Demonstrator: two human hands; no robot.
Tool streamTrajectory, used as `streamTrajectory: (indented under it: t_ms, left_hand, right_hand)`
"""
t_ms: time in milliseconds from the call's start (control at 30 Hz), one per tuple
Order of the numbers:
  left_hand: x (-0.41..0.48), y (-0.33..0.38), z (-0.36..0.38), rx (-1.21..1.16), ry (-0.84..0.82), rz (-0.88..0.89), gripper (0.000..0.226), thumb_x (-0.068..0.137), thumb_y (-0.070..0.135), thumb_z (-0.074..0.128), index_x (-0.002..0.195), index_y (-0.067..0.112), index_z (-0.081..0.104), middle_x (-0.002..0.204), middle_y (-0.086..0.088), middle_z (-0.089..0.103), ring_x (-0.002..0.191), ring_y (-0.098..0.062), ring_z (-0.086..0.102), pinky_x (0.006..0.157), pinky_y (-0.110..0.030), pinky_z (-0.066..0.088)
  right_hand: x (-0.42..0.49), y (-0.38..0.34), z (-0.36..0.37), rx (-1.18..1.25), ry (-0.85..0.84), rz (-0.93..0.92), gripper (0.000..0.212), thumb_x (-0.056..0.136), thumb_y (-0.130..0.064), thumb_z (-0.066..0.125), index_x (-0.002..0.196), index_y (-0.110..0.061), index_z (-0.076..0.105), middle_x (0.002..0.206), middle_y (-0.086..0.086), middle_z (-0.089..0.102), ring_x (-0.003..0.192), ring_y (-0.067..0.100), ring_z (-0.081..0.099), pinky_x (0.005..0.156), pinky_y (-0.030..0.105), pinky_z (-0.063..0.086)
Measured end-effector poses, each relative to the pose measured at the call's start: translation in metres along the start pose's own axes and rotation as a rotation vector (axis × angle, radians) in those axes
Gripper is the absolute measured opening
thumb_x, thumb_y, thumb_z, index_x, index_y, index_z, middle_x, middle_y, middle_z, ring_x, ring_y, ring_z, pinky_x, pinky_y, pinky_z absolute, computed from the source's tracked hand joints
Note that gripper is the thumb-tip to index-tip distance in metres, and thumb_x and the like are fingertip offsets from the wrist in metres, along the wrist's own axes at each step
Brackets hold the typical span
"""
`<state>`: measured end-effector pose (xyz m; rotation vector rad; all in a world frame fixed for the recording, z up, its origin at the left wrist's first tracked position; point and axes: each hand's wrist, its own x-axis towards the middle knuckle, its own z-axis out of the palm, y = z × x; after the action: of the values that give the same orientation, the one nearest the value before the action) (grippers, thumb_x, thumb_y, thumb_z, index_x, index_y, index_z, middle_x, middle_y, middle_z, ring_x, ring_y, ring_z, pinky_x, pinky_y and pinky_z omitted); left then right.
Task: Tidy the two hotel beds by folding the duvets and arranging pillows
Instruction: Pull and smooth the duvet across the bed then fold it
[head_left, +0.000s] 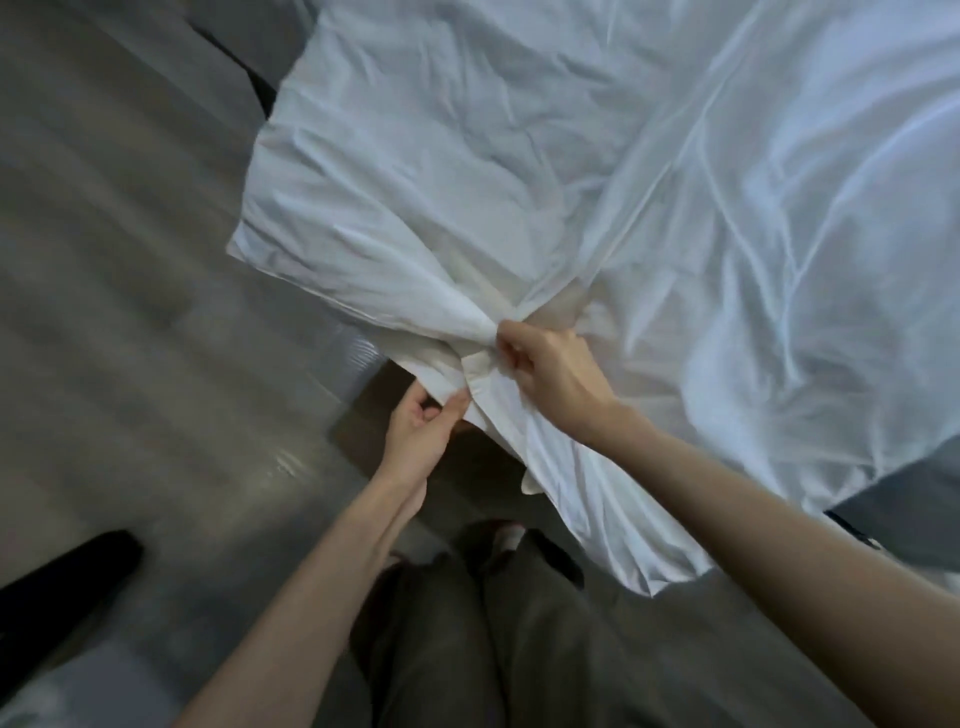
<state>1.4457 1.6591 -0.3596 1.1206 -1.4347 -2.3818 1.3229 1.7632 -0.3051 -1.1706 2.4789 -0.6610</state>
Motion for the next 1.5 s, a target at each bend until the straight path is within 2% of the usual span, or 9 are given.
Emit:
streamTrajectory:
  t_ms: [133, 333, 467, 633, 767, 933, 1167, 1333, 1500]
  left_hand:
    - [-0.063, 0.062, 0.007, 0.003, 0.03, -0.015, 0.02, 0.089, 0.009, 0.065, 0.102, 0.024, 0.065, 0.095, 0.004, 0.074, 0.089, -0.011, 0.07, 0.072, -0.021, 0.055]
    - [-0.11, 0.149, 0.04, -0.009, -0.021, 0.012, 0.022, 0.091, 0.006, 0.063, 0.109, 0.017, 0.062, 0.102, -0.001, 0.071, 0.092, -0.013, 0.068, 0.079, -0.025, 0.057]
    - [-0.128, 0.186, 0.059, 0.006, -0.023, 0.001, 0.021, 0.092, 0.003, 0.06, 0.111, 0.012, 0.06, 0.098, -0.003, 0.069, 0.088, -0.015, 0.066, 0.066, -0.018, 0.055]
    - [-0.147, 0.234, 0.084, 0.038, -0.057, -0.021, 0.017, 0.093, 0.001, 0.058, 0.106, 0.011, 0.059, 0.096, -0.006, 0.069, 0.081, -0.013, 0.068, 0.064, -0.018, 0.054]
    - [-0.156, 0.272, 0.113, 0.105, -0.108, 0.001, 0.012, 0.093, 0.002, 0.059, 0.095, 0.014, 0.061, 0.084, -0.001, 0.069, 0.081, -0.016, 0.068, 0.068, -0.025, 0.055]
    - [-0.156, 0.317, 0.154, 0.244, -0.142, 0.029, 0.006, 0.092, 0.011, 0.063, 0.093, 0.016, 0.062, 0.092, -0.003, 0.069, 0.091, -0.016, 0.069, 0.081, -0.029, 0.056]
    - [-0.147, 0.364, 0.206, 0.397, -0.249, 0.111, 0.006, 0.092, 0.011, 0.063, 0.091, 0.016, 0.06, 0.095, -0.002, 0.069, 0.094, -0.017, 0.066, 0.084, -0.029, 0.055]
    - [-0.135, 0.386, 0.242, 0.546, -0.334, 0.208, 0.018, 0.09, 0.009, 0.064, 0.076, 0.015, 0.055, 0.08, -0.001, 0.065, 0.087, -0.021, 0.067, 0.079, -0.029, 0.054]
    - [-0.102, 0.407, 0.288, 0.754, -0.391, 0.404, 0.015, 0.09, 0.021, 0.065, 0.09, 0.006, 0.062, 0.084, 0.001, 0.065, 0.081, -0.013, 0.063, 0.078, -0.031, 0.05]
  right_hand:
    - [-0.022, -0.059, -0.06, 0.017, -0.023, 0.014, 0.019, 0.091, -0.004, 0.054, 0.09, -0.017, 0.068, 0.096, -0.002, 0.067, 0.087, 0.012, 0.06, 0.077, 0.022, 0.044]
    - [-0.033, -0.107, -0.14, 0.07, 0.017, 0.056, 0.02, 0.093, -0.005, 0.05, 0.09, -0.018, 0.065, 0.097, -0.001, 0.066, 0.088, 0.012, 0.058, 0.074, 0.009, 0.034]
    - [-0.032, -0.124, -0.174, 0.091, -0.03, 0.121, 0.021, 0.095, -0.007, 0.045, 0.093, -0.019, 0.062, 0.1, -0.001, 0.063, 0.091, 0.018, 0.058, 0.08, 0.027, 0.045]
    - [-0.045, -0.152, -0.223, 0.155, -0.138, 0.186, 0.029, 0.093, -0.012, 0.041, 0.117, -0.022, 0.054, 0.124, 0.003, 0.05, 0.108, 0.022, 0.051, 0.088, 0.033, 0.043]
    - [-0.065, -0.168, -0.262, -0.096, -0.106, 0.183, 0.065, 0.075, -0.041, 0.059, 0.136, -0.033, 0.036, 0.15, 0.002, 0.016, 0.128, 0.03, 0.027, 0.093, 0.045, 0.045]
    - [-0.094, -0.177, -0.278, -0.324, 0.161, 0.342, 0.102, 0.069, -0.039, 0.075, 0.15, -0.04, 0.013, 0.152, 0.007, 0.0, 0.128, 0.034, 0.018, 0.101, 0.047, 0.034]
    - [-0.087, -0.17, -0.295, -0.383, 0.56, 0.552, 0.101, 0.072, -0.023, 0.079, 0.151, -0.036, 0.019, 0.144, 0.012, 0.022, 0.117, 0.033, 0.032, 0.096, 0.048, 0.039]
    - [-0.076, -0.142, -0.33, -0.388, 0.558, 0.6, 0.093, 0.074, 0.001, 0.068, 0.149, -0.036, 0.028, 0.115, 0.011, 0.046, 0.087, 0.028, 0.046, 0.069, 0.037, 0.044]
    - [-0.047, -0.099, -0.394, -0.421, 0.496, 0.552, 0.067, 0.079, 0.0, 0.057, 0.137, -0.031, 0.043, 0.11, 0.01, 0.051, 0.09, 0.03, 0.052, 0.073, 0.039, 0.045]
